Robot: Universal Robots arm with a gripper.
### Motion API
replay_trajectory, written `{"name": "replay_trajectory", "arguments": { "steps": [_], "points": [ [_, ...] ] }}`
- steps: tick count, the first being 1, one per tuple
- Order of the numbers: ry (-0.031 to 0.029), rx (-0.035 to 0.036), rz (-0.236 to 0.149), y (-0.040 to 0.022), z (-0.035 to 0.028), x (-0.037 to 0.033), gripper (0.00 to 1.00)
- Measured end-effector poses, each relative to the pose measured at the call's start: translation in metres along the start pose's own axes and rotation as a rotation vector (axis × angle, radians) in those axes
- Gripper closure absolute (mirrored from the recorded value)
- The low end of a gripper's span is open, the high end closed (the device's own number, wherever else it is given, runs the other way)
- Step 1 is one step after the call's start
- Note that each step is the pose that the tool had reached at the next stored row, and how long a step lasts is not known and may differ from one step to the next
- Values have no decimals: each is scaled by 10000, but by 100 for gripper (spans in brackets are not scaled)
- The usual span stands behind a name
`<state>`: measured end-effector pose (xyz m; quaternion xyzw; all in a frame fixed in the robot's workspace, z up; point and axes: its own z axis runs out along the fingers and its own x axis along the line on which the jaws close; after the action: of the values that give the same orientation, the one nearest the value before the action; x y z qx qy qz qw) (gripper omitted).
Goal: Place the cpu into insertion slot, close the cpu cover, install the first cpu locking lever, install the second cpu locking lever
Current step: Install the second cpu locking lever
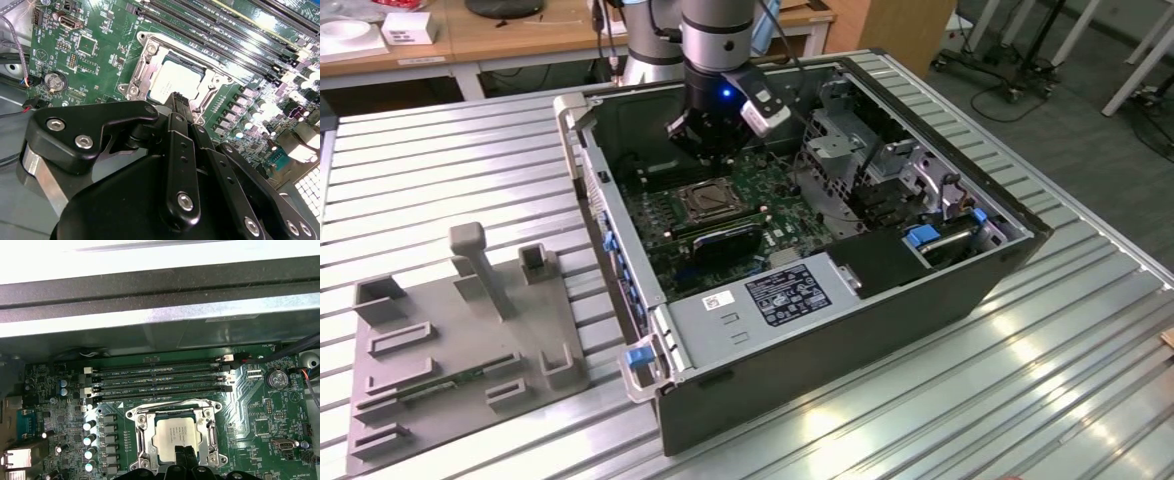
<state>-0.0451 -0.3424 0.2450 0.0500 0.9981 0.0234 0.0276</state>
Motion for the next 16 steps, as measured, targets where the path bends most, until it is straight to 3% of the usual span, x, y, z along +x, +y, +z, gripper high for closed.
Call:
{"name": "replay_trajectory", "arguments": {
  "steps": [8, 16],
  "points": [
    [0, 0, 0, 2, -48, -2, 89],
    [0, 0, 1, 3, -56, -3, 89]
  ]
}}
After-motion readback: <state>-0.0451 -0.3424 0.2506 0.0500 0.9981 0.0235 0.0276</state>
